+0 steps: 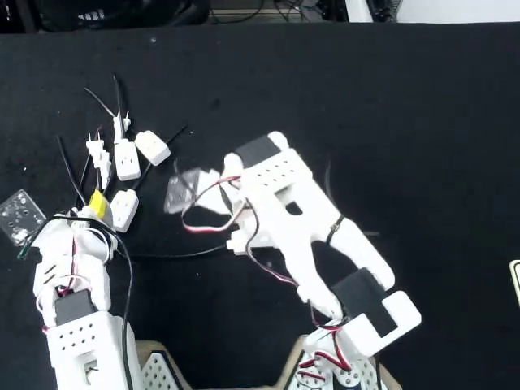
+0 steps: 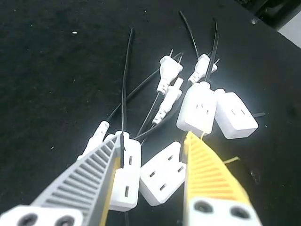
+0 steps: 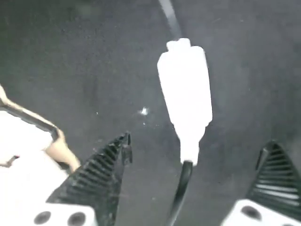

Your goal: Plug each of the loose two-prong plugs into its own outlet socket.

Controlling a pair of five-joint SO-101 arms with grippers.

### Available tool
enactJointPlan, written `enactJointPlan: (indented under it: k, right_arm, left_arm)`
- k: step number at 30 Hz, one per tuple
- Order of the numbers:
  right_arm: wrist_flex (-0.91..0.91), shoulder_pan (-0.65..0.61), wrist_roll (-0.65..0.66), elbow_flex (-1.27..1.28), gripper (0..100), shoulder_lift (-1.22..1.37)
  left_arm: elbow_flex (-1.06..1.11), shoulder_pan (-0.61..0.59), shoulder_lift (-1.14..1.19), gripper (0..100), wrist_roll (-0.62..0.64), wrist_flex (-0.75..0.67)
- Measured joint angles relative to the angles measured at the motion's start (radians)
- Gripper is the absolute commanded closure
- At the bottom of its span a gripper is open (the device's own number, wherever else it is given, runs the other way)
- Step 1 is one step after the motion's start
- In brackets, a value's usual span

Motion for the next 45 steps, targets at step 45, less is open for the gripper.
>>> enactJointPlan:
  k: [45]
  right_arm:
    - [0.037, 0.832, -0.683, -0.749, 98.7, 0.361]
  left_arm:
    - [0.0, 0.005, 0.0, 78, 0.002, 0.0]
